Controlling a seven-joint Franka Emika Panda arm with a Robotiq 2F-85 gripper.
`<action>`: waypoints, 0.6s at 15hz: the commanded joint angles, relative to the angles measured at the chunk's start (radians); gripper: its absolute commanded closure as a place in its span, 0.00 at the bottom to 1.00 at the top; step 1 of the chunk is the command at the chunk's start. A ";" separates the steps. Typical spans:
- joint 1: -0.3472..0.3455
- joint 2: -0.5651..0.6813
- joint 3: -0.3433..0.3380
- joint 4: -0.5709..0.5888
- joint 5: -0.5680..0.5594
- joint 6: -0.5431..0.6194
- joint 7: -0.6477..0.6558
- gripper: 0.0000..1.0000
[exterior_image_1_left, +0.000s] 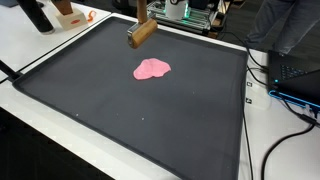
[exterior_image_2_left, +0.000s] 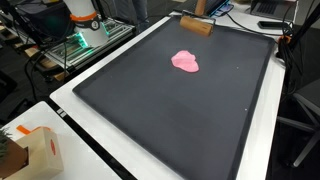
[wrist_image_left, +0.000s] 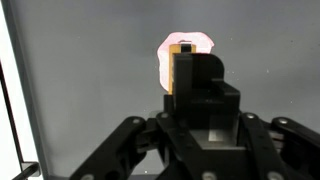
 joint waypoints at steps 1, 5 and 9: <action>-0.010 0.034 -0.018 0.041 0.028 -0.047 -0.021 0.77; -0.105 0.113 -0.047 0.097 0.148 -0.144 -0.277 0.77; -0.208 0.185 -0.069 0.137 0.239 -0.195 -0.499 0.77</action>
